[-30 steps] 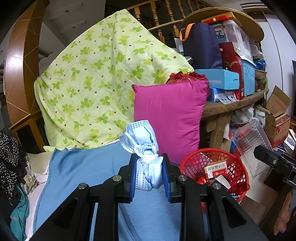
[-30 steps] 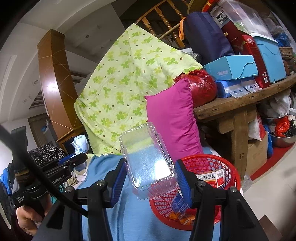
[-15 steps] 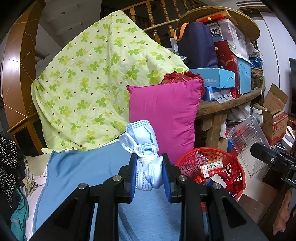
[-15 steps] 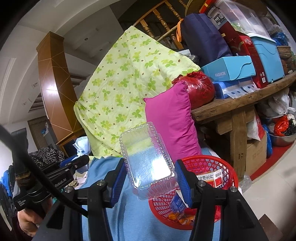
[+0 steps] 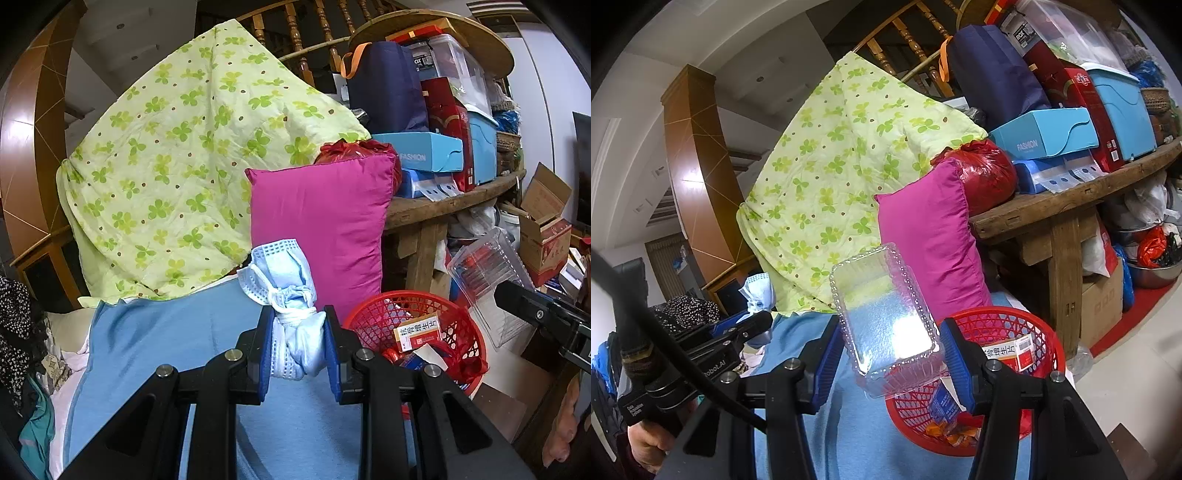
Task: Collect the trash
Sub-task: 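Carry the white tissue and clear tray over the red basket with both tools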
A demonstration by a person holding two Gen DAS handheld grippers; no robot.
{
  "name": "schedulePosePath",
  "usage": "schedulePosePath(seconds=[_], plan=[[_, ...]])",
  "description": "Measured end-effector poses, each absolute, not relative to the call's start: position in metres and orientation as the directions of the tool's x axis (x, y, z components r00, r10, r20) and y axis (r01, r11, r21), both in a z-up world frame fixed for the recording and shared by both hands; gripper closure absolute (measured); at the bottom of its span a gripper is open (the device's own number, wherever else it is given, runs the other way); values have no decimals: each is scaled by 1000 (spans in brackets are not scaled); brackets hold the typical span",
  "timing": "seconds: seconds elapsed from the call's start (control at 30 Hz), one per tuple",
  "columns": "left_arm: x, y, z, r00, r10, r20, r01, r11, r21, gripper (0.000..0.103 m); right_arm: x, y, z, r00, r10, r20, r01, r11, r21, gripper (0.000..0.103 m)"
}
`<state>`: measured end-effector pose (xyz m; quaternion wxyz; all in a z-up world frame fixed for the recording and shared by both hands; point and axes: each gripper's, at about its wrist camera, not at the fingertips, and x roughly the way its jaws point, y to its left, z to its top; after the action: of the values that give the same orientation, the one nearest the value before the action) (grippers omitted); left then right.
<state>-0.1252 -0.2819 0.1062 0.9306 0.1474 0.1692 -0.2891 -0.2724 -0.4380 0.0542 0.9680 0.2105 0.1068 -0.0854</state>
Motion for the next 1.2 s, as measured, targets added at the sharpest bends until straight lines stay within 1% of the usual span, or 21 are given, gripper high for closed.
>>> schedulePosePath(seconds=[1.2], plan=[[-131, -302, 94, 751, -506, -425, 621, 760, 193, 76, -280, -438, 49, 960, -138, -244, 231, 883, 409, 47]])
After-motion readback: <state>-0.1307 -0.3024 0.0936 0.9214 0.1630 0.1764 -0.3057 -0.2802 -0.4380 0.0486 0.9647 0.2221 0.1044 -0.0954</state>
